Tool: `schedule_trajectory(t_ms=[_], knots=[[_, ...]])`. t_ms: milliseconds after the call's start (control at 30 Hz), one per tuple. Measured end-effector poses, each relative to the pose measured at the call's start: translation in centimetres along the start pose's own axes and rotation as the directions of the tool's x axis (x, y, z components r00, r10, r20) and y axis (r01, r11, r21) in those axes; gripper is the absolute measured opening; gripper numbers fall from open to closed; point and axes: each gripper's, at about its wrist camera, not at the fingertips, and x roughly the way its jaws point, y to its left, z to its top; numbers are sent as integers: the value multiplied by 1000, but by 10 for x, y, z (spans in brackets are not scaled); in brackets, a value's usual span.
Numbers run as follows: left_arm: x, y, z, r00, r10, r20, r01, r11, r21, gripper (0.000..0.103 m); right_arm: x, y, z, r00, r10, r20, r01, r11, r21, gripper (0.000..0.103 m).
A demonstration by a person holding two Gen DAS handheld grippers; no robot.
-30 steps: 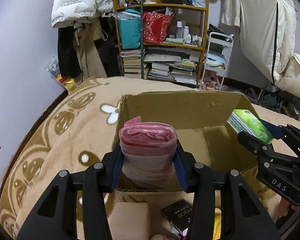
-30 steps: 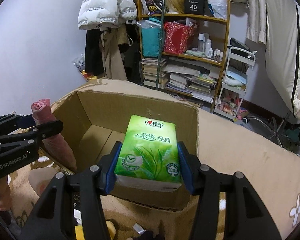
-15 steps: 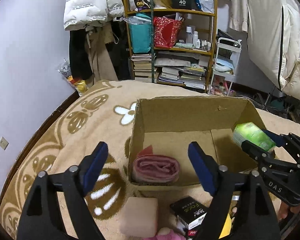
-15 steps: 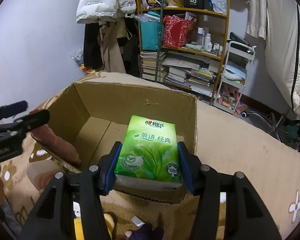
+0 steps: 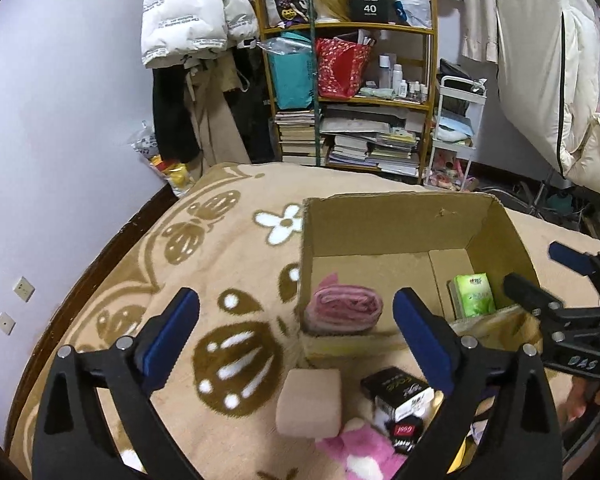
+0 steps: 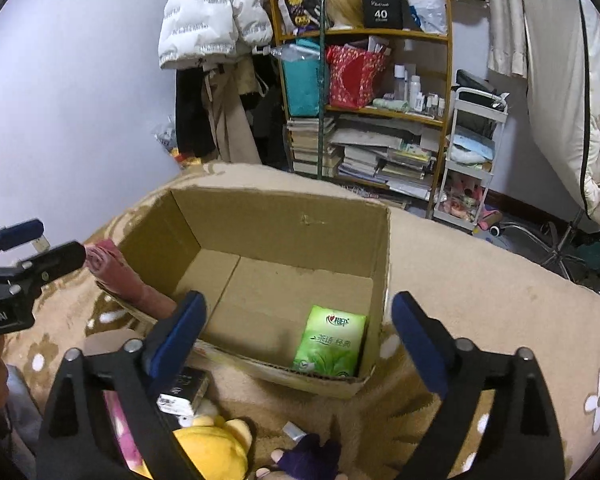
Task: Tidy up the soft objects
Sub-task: 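Open both tools to drop the towel and tissue pack into the box, then grasp the pink sponge block with the left tool while the right tool grasps the purple-hatted doll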
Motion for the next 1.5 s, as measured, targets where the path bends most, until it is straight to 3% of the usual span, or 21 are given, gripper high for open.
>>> schedule_trajectory(t_ms=[367, 633, 1067, 1333, 1500], knots=[[-27, 9, -9, 998, 27, -55, -26, 1000, 8, 98, -43, -5, -7, 999, -10, -36, 13, 996, 90, 103], [-12, 2, -20, 989, 30, -142, -27, 999, 23, 98, -44, -11, -23, 989, -19, -148, 40, 989, 141, 103], [41, -2, -37, 958, 3, -287, 2, 1000, 18, 98, -4, -16, -49, 944, 11, -330, 54, 980, 189, 103], [69, -5, -50, 926, -3, -377, 13, 1000, 24, 98, 25, -22, -67, 892, 39, -451, 73, 971, 229, 103], [81, -9, -60, 904, 27, -427, -9, 999, 43, 98, 40, -25, -79, 857, 55, -512, 88, 964, 250, 95]])
